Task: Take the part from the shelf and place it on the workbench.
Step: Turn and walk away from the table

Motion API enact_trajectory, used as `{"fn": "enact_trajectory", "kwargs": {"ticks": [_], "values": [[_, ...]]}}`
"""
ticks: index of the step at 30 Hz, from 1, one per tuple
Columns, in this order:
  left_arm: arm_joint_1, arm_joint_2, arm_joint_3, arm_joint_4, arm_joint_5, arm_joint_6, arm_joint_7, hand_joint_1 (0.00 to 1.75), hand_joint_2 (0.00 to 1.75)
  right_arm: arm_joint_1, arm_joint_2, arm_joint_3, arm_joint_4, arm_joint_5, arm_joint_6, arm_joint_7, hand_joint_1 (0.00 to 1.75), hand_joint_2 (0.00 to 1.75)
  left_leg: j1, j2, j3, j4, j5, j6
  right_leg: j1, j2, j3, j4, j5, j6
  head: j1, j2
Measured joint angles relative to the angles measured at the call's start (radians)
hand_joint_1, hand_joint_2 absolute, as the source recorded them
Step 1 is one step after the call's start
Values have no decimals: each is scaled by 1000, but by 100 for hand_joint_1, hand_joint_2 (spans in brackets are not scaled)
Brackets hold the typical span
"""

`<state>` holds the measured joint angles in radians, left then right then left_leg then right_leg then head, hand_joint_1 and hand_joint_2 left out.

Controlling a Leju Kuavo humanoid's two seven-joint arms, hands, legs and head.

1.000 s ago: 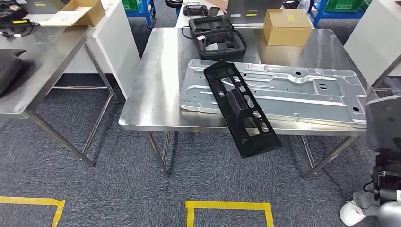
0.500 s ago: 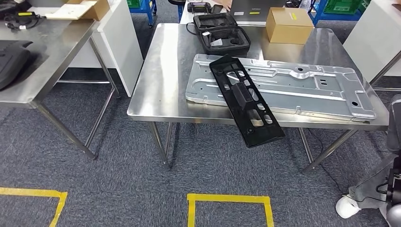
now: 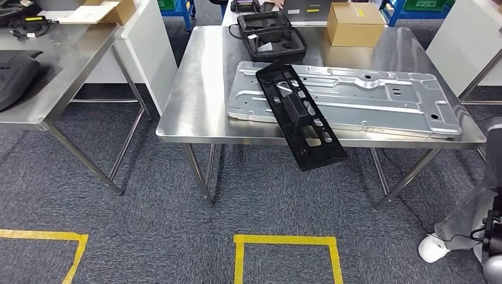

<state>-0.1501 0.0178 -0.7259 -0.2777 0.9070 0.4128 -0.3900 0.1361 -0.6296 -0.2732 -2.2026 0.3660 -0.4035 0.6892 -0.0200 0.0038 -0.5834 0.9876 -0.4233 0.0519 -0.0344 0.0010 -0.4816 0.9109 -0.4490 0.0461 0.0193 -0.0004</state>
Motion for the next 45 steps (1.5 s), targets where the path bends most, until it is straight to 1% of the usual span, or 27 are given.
{"fn": "enact_trajectory", "kwargs": {"ticks": [3,4,5,6,9,10,13,14,16,18,19,20,21,23,25,28,29,31,33,34,35,36,39,40,43,44,45], "values": [[0,0,0,0,4,0,-2,0,175,-8,-3,11,0,12,8,0,0,0,12,-1,-79,211,-125,-20,-1,-2,-24,0,18,-7,0,0],[0,0,0,0,6,0,-4,0,175,-10,-3,15,0,15,10,0,0,0,15,-1,-91,256,-143,-23,-1,-2,-32,1,24,-7,0,0],[1,0,0,0,8,0,-4,0,175,-12,-3,20,0,18,13,0,0,0,17,-1,-81,258,-141,-23,-1,-2,-39,1,29,-5,-1,0],[1,-1,0,0,9,-1,-6,0,175,-13,-4,25,0,22,16,0,0,0,18,-1,-49,215,-122,-21,-1,-2,-44,1,33,-3,-1,0],[-2,0,0,0,10,-1,-11,0,175,-21,-5,36,0,31,23,0,0,0,13,-2,95,-22,-47,-2,1,-2,-54,2,46,7,0,0],[-3,1,0,0,10,-1,-12,0,175,-23,-6,40,0,33,26,0,0,0,9,-2,117,-66,-37,3,2,-2,-57,2,50,12,0,0],[-1,1,0,0,9,-1,-13,0,175,-27,-7,50,-1,39,34,0,0,0,5,-2,116,-89,-22,15,1,-2,-66,2,61,30,-1,0],[0,1,0,0,9,-1,-13,0,175,-27,-8,53,-1,41,37,0,0,0,7,-1,112,-93,-14,21,0,-2,-73,15,48,33,0,0],[0,0,0,0,9,-1,-13,0,175,-29,-9,57,-1,44,41,0,0,0,10,1,101,-98,2,33,-1,-2,-112,105,-21,37,0,0],[0,0,0,0,9,-1,-12,0,175,-29,-10,61,0,47,44,0,0,0,6,2,84,-97,15,39,0,-1,-166,253,-103,41,1,0],[2,-1,0,0,9,-1,-12,0,175,-29,-10,64,0,48,45,0,0,0,5,2,75,-96,21,39,0,-2,-179,301,-123,43,1,0],[3,-1,0,0,9,-1,-12,0,175,-29,-10,66,0,49,45,0,0,0,3,2,68,-94,26,38,1,-2,-171,308,-121,44,1,0],[3,-2,0,0,9,-1,-12,0,175,-29,-10,68,0,50,46,0,0,0,3,2,61,-93,31,36,0,-2,-140,268,-101,44,1,0],[3,-2,0,0,9,-1,-11,0,175,-31,-9,70,0,52,48,0,0,0,1,1,52,-85,36,30,-2,-2,-38,109,-49,46,1,0],[2,-2,0,0,9,-1,-11,0,175,-34,-10,71,-1,52,50,0,0,0,-5,1,42,-74,41,22,-3,1,18,8,-26,37,-1,0],[3,-2,0,0,8,-1,-11,0,175,-35,-10,72,-1,54,55,0,0,0,-6,0,27,-63,46,7,0,3,7,5,-18,15,-4,0],[4,-2,-1,0,8,-2,-11,0,175,-36,-10,72,-1,56,56,0,0,0,-4,0,20,-50,35,0,0,2,1,6,-13,7,-4,0],[5,-3,-1,0,8,-3,-11,0,175,-38,-10,72,-1,59,58,0,0,0,2,-1,-15,40,-32,-14,-1,1,-16,5,0,-6,-5,0],[6,-4,-2,0,7,-4,-11,0,175,-37,-10,72,-1,61,58,0,0,0,6,-1,-67,190,-120,-23,-1,0,-32,6,12,-9,-5,0],[7,-4,-2,0,7,-4,-11,0,175,-36,-10,72,-1,61,59,0,0,0,8,-1,-80,241,-143,-24,-1,0,-40,6,18,-8,-6,0],[8,-4,-2,0,7,-4,-11,0,175,-35,-10,72,-1,61,59,0,0,0,8,-1,-73,251,-145,-21,0,0,-45,7,22,-8,-6,0],[8,-4,-3,0,7,-4,-11,0,175,-34,-10,72,-1,60,60,0,0,0,8,-1,-43,213,-127,-17,2,0,-50,6,27,-7,-6,0],[7,-5,-4,0,2,-2,-11,0,175,-30,-11,69,-1,53,58,0,0,0,0,-2,96,-20,-53,14,6,1,-57,7,37,-2,-6,0],[6,-5,-4,0,1,-1,-11,0,175,-27,-11,68,-1,51,58,0,0,0,-4,-3,119,-65,-42,20,7,1,-60,8,41,2,-6,0],[8,-8,-6,0,0,5,-11,0,175,-14,-16,65,-2,42,52,0,0,0,-5,-4,120,-94,-27,26,5,-1,-70,8,52,19,-5,0],[10,-9,-6,0,0,7,-11,0,175,-8,-19,63,-2,38,48,0,0,0,-3,-4,116,-99,-18,29,4,-1,-76,16,42,23,-4,0],[11,-11,-7,0,1,9,-12,0,175,-3,-22,60,-2,36,45,0,0,0,0,-3,111,-103,-9,34,5,-1,-91,46,17,26,-3,0]]}}
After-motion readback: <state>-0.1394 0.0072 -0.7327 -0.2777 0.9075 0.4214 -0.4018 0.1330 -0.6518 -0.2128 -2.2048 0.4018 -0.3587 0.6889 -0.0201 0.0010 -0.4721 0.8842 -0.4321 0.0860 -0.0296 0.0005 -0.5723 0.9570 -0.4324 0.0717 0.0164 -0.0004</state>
